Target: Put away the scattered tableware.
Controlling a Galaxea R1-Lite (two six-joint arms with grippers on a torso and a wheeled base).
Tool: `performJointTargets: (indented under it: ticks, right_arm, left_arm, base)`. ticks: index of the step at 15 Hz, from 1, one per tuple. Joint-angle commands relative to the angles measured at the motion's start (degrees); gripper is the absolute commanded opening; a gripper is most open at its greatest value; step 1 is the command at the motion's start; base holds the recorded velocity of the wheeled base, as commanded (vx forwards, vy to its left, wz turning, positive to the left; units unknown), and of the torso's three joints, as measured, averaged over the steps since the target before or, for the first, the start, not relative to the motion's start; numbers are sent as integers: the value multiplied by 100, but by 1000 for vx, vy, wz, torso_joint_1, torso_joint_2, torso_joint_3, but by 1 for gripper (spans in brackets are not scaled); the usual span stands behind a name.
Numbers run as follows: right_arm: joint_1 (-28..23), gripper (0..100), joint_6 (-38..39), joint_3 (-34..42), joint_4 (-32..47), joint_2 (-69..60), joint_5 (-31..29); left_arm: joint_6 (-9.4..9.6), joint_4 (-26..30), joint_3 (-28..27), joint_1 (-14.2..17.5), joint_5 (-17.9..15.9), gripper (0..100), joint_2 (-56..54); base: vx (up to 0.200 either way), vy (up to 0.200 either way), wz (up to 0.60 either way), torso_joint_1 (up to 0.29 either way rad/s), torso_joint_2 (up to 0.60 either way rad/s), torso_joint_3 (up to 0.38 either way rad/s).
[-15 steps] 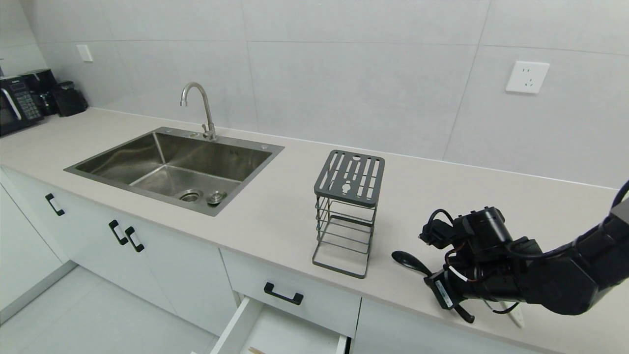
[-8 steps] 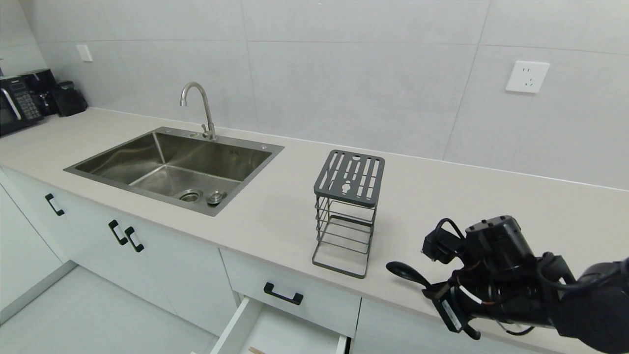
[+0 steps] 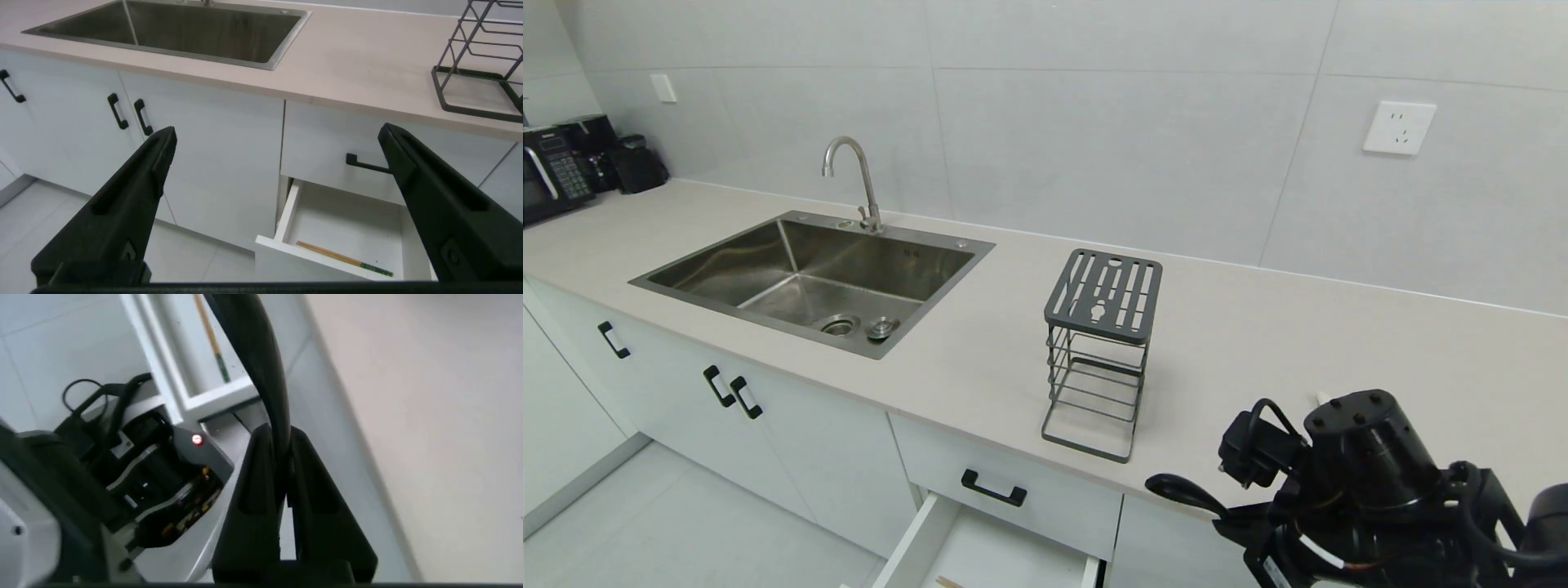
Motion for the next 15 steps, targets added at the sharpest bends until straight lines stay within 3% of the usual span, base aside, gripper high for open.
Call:
performJointTargets:
  ticks: [1, 3, 6, 10, 15]
  right_arm:
    - [631, 0, 117, -37, -5, -102, -25]
    - [974, 0, 293, -222, -5, -23, -140]
    - [1062, 0, 214, -582, 3, 100, -201]
    - [1387, 0, -217, -1909, 65, 891, -324]
    - [1870, 0, -665, -2841, 100, 1682, -157]
  left_arm:
    - [0, -7, 0, 0, 1, 100, 7]
    - [0, -7, 0, 0, 1, 100, 7]
    - [0, 1, 0, 0, 1, 100, 7]
    - [0, 1, 0, 0, 1, 100, 7]
    - [0, 1, 0, 0, 1, 100, 7]
  base:
    - [0, 0, 0, 0, 0, 0]
    - [0, 0, 0, 0, 0, 0]
    - [0, 0, 0, 0, 0, 0]
    - [0, 0, 0, 0, 0, 0]
    - [0, 0, 0, 0, 0, 0]
